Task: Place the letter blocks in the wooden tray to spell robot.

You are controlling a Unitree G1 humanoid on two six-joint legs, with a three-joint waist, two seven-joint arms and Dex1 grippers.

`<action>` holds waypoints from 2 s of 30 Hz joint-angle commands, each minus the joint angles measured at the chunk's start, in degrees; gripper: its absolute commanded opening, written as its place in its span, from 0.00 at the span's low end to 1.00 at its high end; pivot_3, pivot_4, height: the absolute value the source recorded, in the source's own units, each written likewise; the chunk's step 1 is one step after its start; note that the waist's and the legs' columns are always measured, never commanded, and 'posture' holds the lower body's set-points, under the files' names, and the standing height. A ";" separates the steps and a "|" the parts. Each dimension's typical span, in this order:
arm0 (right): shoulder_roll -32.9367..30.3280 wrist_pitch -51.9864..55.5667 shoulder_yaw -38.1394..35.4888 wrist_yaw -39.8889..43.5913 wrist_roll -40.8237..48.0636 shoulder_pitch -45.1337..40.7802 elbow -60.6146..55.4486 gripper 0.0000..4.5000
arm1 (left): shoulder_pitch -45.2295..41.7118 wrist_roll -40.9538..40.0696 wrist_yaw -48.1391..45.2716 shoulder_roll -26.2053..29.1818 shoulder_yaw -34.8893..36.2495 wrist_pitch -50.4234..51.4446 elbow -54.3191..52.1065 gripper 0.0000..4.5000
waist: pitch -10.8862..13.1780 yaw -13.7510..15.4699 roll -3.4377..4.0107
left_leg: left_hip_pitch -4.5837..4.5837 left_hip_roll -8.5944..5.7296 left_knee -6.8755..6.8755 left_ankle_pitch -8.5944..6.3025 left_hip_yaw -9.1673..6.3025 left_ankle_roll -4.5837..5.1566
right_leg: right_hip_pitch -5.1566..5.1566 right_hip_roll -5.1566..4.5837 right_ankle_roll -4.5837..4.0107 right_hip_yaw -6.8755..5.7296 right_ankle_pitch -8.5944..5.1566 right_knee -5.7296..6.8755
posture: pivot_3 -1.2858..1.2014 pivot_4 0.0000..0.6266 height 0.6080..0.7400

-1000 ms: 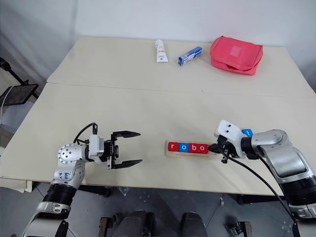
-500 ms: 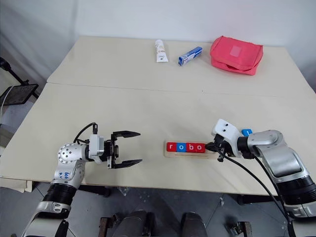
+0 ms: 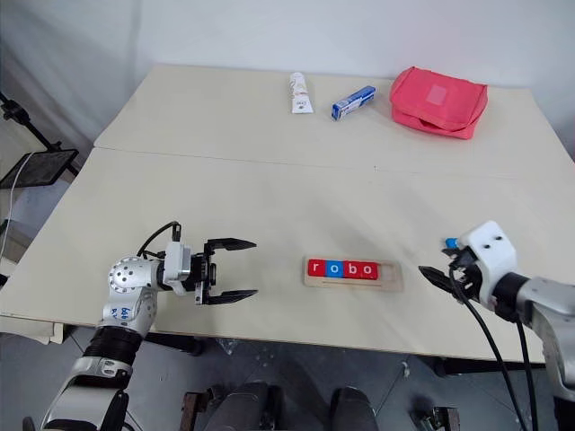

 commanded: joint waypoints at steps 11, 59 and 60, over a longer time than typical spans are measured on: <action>9.30 0.79 -5.82 -12.81 2.24 0.02 0.95 0.99 | -2.76 -0.42 -2.78 -1.75 0.26 -1.46 1.95 1.00 | -0.01 -0.30 0.01 | 0.07 0.05 -0.02 0.01 0.06 -0.02 | 0.00 0.07 0.00 0.09 0.00 0.02 | 0.52 0.24 1.00; 12.94 -5.12 -1.59 -23.45 4.69 -12.33 20.64 0.33 | -0.95 -0.29 -0.79 -1.12 0.06 0.06 -1.86 1.00 | -0.02 -0.29 -0.01 | 0.08 0.03 -0.02 0.02 0.03 0.01 | 0.03 0.03 0.00 0.08 0.00 0.06 | 0.52 0.24 1.00; 13.76 -3.73 -1.94 -24.53 5.34 -11.23 17.27 0.33 | -0.85 -0.36 -0.91 -1.06 0.09 0.09 -1.91 1.00 | -0.02 -0.23 -0.01 | 0.08 0.02 -0.02 0.02 0.03 0.01 | 0.02 0.03 0.00 0.08 0.00 0.06 | 0.52 0.24 1.00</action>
